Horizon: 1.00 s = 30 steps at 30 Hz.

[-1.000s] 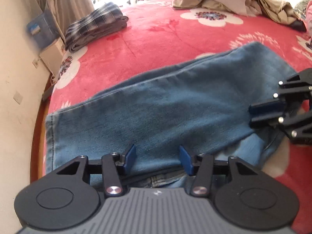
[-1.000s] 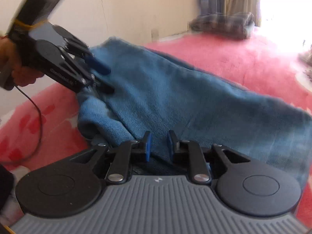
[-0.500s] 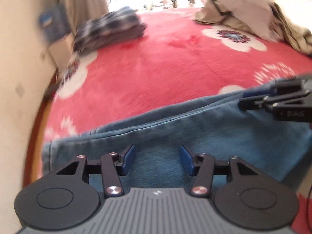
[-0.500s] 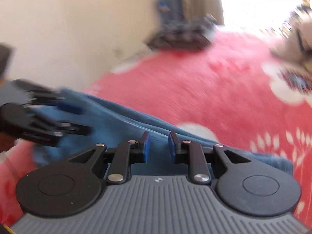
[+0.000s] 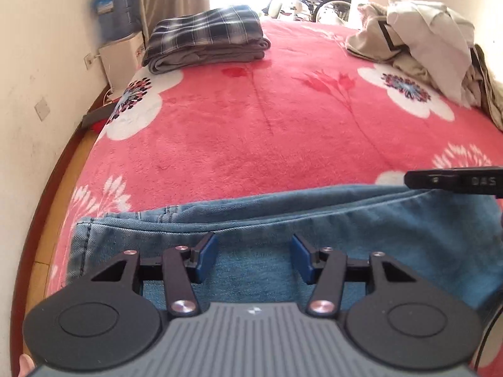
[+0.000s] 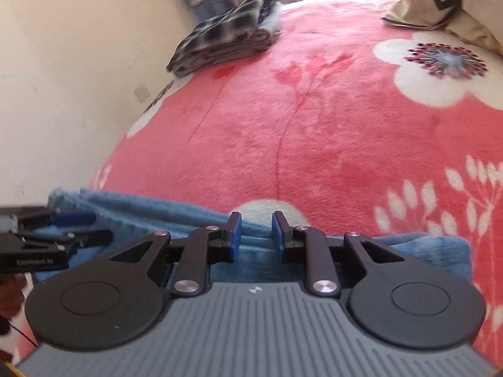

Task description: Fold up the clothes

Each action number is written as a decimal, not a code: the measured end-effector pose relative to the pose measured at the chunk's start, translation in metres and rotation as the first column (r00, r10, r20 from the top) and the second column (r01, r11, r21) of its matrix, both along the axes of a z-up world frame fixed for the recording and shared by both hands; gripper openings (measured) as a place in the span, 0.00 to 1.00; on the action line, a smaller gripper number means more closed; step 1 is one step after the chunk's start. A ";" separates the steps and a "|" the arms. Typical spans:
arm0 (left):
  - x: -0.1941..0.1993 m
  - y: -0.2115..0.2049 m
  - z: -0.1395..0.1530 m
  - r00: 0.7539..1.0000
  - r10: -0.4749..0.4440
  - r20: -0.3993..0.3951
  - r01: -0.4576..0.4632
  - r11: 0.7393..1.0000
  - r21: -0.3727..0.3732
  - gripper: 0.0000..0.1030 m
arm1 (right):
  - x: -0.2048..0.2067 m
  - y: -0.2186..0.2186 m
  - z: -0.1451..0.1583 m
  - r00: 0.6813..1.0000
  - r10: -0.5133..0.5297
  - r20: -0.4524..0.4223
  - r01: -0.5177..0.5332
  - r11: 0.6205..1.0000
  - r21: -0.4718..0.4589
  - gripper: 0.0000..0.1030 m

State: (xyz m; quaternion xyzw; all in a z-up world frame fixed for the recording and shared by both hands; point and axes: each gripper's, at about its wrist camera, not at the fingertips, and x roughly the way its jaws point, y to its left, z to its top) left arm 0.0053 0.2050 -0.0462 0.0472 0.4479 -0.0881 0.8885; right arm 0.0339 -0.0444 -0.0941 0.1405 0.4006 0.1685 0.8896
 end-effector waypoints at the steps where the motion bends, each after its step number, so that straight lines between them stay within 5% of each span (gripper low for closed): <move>1: -0.001 0.000 0.001 1.000 -0.003 0.005 0.003 1.000 0.001 0.53 | -0.004 0.000 0.006 1.000 0.010 0.015 -0.011 1.000 0.008 0.22; 6: 0.004 0.002 -0.003 1.000 0.026 -0.007 -0.026 1.000 -0.004 0.54 | -0.013 0.016 0.017 0.993 0.109 0.040 -0.110 0.994 0.020 0.22; 20: -0.021 0.024 0.020 0.989 0.147 -0.019 -0.148 0.982 -0.114 0.54 | -0.029 0.032 0.019 0.990 0.140 0.011 -0.141 0.989 0.044 0.22; 30: -0.096 0.081 0.043 0.931 0.357 -0.070 -0.363 0.899 -0.244 0.60 | -0.040 0.029 0.018 0.990 0.136 0.022 -0.137 0.990 0.039 0.23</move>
